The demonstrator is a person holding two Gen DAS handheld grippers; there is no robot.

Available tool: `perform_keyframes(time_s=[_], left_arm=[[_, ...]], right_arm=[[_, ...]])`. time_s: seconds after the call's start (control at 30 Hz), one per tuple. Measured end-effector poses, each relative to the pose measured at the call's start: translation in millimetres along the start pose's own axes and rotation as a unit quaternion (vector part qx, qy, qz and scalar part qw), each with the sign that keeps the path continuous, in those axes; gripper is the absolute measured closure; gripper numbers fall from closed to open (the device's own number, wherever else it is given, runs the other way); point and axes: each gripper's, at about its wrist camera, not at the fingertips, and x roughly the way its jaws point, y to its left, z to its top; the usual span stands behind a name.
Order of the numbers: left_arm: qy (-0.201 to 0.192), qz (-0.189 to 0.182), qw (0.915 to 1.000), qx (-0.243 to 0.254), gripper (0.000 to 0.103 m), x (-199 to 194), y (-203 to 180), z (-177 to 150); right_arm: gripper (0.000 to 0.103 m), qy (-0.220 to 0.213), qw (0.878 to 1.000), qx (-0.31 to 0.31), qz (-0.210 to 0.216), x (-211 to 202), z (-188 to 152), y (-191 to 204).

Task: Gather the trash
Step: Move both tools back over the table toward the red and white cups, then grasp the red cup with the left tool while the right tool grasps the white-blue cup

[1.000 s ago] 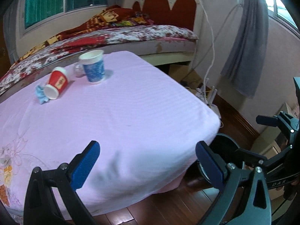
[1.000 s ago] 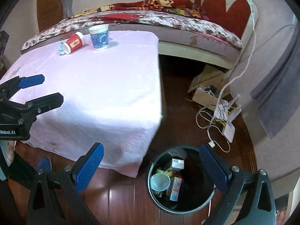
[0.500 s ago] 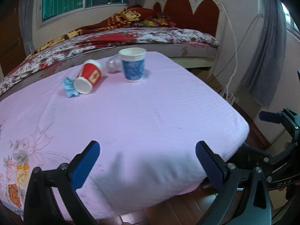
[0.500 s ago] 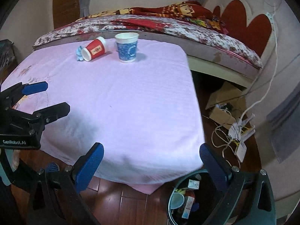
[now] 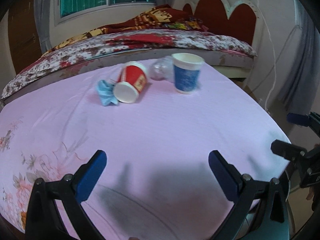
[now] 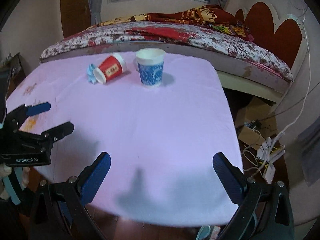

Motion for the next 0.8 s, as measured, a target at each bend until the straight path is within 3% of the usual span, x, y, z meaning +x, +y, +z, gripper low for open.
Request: perform_keyframes(time_s=[0.1,0.23,0.5,0.8], left_arm=[[-0.006,0.003,0.9999,-0.011,0.003,8.4,17.8,12.0],[-0.001,-0.010,0.9996,-0.026,0.030,29.4,42.1,31.2],[-0.005,-0.015,0.9993,-0.033,0.030,70.5,55.7,67.1],[0.001,-0.018,0.9997,-0.015,0.031,104.1,53.0,89.0]], right_arm=[[0.000,-0.009,1.000,0.004,0.009,16.1,17.9,4.1],[0.000,-0.008,1.000,0.013,0.024,41.8,39.4,3.8],[0.000,-0.031,0.999,0.014,0.005,81.1,85.7,-0.7],[0.000,0.001,1.000,-0.005,0.003,133.2,128.9,6.2]])
